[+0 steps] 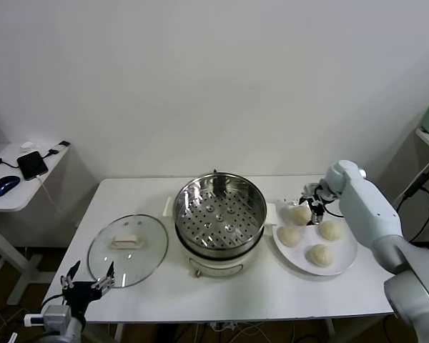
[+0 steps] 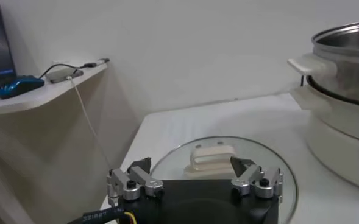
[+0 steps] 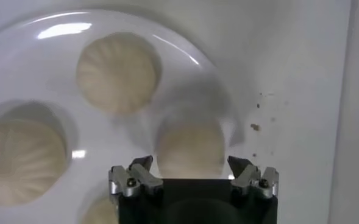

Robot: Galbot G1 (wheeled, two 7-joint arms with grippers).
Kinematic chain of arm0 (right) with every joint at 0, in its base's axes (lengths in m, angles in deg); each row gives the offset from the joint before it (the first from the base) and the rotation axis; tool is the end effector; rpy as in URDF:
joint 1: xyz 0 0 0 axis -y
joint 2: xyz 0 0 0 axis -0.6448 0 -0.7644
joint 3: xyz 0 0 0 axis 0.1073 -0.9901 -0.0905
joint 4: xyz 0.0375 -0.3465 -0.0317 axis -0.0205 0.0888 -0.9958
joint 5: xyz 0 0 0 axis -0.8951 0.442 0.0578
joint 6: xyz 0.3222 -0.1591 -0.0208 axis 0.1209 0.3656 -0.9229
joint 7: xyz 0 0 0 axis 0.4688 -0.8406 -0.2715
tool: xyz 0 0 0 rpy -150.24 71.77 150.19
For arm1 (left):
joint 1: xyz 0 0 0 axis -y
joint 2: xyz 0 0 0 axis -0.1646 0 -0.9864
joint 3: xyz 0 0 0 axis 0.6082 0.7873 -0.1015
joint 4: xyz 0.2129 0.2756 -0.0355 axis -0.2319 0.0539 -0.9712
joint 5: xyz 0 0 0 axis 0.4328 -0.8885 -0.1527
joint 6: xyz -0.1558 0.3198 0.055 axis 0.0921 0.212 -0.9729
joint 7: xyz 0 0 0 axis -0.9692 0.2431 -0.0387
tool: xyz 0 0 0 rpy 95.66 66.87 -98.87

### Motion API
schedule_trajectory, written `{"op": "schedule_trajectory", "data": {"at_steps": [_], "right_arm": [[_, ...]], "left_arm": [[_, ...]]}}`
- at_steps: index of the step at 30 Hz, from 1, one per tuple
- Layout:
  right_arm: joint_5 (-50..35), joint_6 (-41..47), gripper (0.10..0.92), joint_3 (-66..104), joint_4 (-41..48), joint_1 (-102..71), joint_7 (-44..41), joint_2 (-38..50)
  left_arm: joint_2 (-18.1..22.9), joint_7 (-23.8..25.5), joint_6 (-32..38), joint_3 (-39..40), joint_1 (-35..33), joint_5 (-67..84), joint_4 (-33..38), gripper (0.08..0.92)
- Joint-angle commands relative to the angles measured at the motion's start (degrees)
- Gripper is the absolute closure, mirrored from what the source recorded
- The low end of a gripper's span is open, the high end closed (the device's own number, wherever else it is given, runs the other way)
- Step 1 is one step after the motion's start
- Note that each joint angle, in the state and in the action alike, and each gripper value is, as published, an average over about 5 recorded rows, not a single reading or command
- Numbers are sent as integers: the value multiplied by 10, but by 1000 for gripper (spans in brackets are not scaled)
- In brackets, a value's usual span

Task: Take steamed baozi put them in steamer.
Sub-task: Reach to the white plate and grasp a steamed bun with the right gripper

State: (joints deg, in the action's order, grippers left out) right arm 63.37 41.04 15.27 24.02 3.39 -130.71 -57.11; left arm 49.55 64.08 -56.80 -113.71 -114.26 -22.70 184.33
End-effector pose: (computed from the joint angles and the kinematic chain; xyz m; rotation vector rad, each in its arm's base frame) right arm 0.6082 -0.1688 -0.2531 1.2609 -1.3876 1.4495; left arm 0.1530 0.1079 -0.3067 0.1588 -2.7304 -0.2252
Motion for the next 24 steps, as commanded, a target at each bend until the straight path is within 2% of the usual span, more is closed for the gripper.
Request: {"op": "schedule_trajectory", "data": {"at_steps": [1, 6, 13, 15, 19, 24], "right_arm": [[10, -2, 203, 4, 18, 1, 18, -9], [7, -1, 214, 8, 22, 0, 26, -9], [-5, 0, 374, 8, 5, -2, 20, 1], [-17, 3, 392, 6, -9, -2, 14, 9], [-63, 16, 413, -14, -61, 5, -5, 33], [-167, 46, 439, -87, -141, 54, -39, 71]], "left_arm": [[0, 0, -1, 2, 1, -2, 0, 177], [1, 0, 0, 3, 0, -3, -1, 177], [1, -1, 0, 6, 0, -4, 0, 177], [1, -1, 0, 7, 0, -5, 1, 177], [1, -2, 1, 8, -1, -6, 4, 177], [2, -4, 2, 12, 0, -8, 4, 177]]}}
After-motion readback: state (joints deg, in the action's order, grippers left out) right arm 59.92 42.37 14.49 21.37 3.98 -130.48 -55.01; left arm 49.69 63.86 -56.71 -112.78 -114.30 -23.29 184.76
